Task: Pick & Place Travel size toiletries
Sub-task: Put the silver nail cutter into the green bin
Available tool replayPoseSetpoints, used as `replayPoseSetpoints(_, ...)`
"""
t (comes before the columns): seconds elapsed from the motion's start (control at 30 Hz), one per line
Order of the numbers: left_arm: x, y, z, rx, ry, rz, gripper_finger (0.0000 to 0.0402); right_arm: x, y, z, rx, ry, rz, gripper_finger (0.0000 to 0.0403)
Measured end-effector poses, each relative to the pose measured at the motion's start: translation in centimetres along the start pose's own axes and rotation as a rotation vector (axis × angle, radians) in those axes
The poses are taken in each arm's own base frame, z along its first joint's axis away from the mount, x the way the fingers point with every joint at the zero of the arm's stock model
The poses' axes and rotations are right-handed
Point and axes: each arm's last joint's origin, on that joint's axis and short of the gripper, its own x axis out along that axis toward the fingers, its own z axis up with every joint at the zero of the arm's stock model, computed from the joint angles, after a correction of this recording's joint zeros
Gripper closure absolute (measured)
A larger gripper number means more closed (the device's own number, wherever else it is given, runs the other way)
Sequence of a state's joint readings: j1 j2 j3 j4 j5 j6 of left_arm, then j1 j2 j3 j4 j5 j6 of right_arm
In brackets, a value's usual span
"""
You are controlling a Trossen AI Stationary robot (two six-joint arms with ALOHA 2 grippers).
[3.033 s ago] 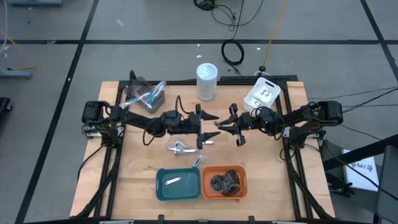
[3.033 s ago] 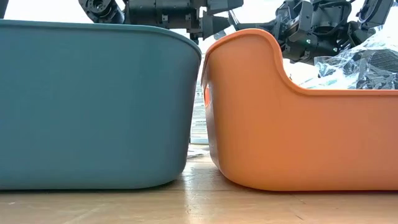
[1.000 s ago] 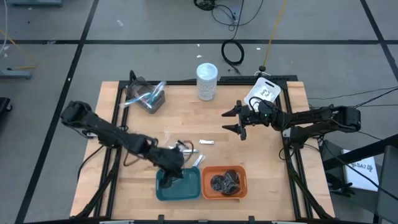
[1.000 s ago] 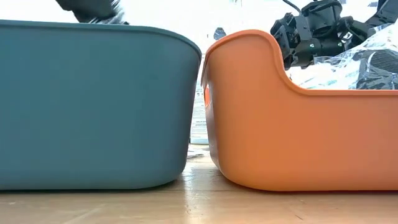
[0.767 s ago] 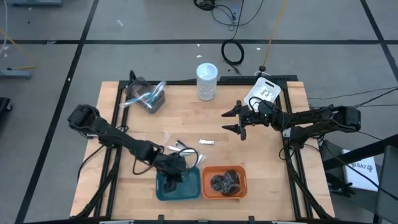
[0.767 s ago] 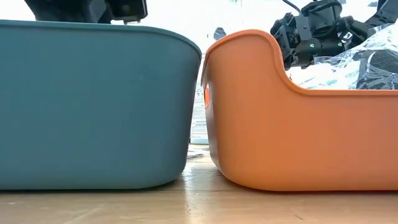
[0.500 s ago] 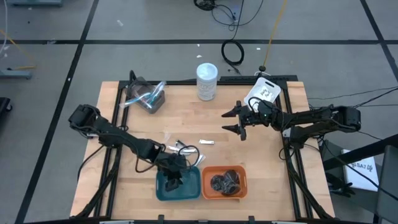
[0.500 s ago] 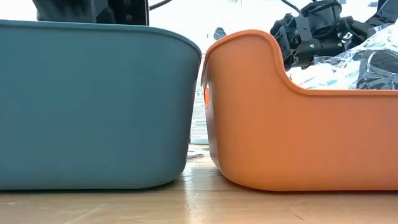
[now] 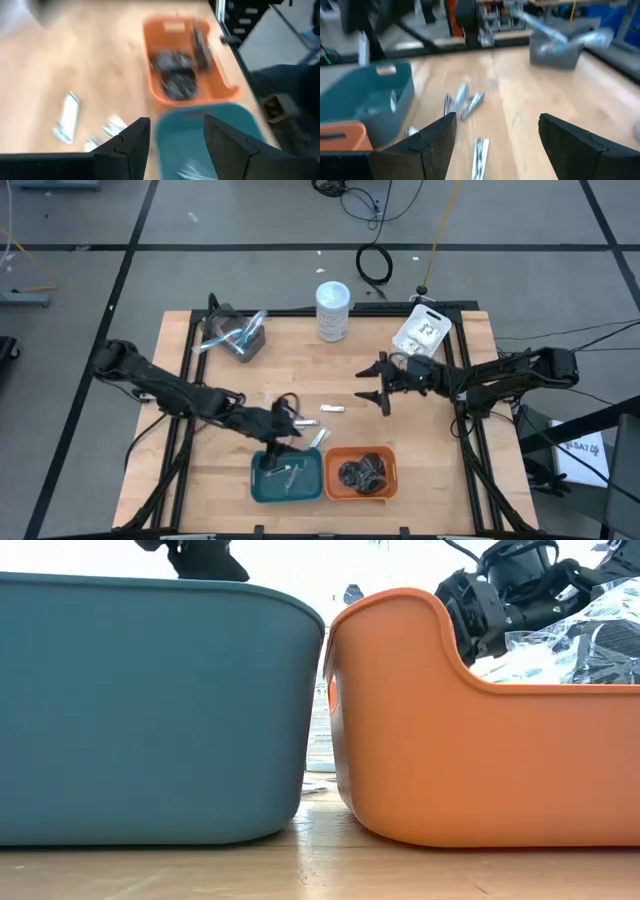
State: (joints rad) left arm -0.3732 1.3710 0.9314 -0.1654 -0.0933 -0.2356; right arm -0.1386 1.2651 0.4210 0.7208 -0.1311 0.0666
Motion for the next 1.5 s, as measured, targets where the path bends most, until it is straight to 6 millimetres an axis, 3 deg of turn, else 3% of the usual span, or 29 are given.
replayPoseSetpoints(0.23,-1.3,2.6,-1.7,0.179,-0.149,0.102,0.0218,2.5,1.8,-2.8,-0.012,0.213,-0.046,0.0135)
replayPoseSetpoints(0.47,-3.5,7.2,-4.6,0.131,-0.305,0.152,0.0218,6.6,1.7,-3.0,-0.039,0.467,-0.054,0.0135)
replayPoseSetpoints(0.67,-5.1,9.9,-7.2,0.135,-0.513,0.241,0.0218,9.6,1.7,-2.2,-0.043,0.497,0.023,0.0135)
replayPoseSetpoints(0.9,-5.8,11.8,-9.9,-0.025,-0.619,0.297,0.0218,12.0,0.7,-3.6,0.009,0.608,0.077,0.0135)
replayPoseSetpoints(1.23,-6.0,12.0,-9.8,-0.061,-0.657,0.305,0.0218,11.6,0.0,-4.8,-0.022,0.715,0.025,0.0146)
replayPoseSetpoints(1.5,-6.0,12.1,-9.8,-0.064,-0.657,0.315,0.0218,11.0,-0.7,-5.3,-0.043,0.805,-0.001,0.023)
